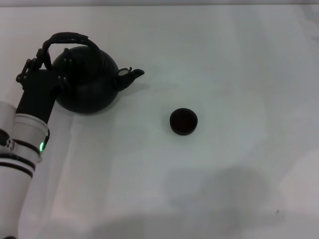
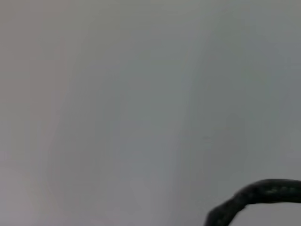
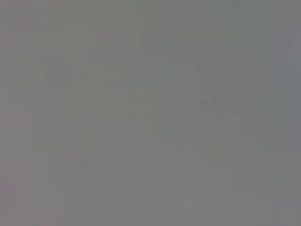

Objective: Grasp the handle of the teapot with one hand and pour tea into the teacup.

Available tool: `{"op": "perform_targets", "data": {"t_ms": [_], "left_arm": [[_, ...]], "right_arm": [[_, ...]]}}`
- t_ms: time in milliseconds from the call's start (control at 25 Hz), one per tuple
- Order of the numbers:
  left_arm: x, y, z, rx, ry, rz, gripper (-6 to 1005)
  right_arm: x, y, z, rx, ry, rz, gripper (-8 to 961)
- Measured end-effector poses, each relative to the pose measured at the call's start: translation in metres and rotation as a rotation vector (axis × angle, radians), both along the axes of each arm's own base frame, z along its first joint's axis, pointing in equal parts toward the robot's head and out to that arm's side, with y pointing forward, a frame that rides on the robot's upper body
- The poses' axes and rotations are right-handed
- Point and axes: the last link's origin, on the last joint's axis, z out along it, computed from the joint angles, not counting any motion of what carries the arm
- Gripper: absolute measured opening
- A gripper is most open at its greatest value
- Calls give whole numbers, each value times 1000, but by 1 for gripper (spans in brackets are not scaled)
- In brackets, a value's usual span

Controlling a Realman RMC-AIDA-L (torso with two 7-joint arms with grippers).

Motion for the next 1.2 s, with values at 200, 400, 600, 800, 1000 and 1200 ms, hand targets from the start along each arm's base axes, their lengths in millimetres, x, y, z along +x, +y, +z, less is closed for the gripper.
{"op": "perform_targets", "data": {"t_ms": [200, 400, 600, 800, 1000, 1200], "left_arm": [[-2, -13, 3, 19, -28, -21, 595], [-14, -24, 12, 44, -129, 5, 733], [-21, -30, 16, 41, -169, 2, 850], [-18, -36, 23, 90, -181, -33, 892], [-28, -32, 45, 187, -217, -24, 892], [-46, -19, 76, 239, -278, -35, 893]], "right_arm": [[0, 0, 0, -4, -5, -2, 845], [2, 0, -3, -16, -10, -8, 845], [4, 0, -5, -27, -11, -23, 845], [8, -2, -12, -68, -38, -41, 844], [17, -12, -26, -142, -91, -58, 844], [23, -19, -39, -197, -111, -72, 844]]}}
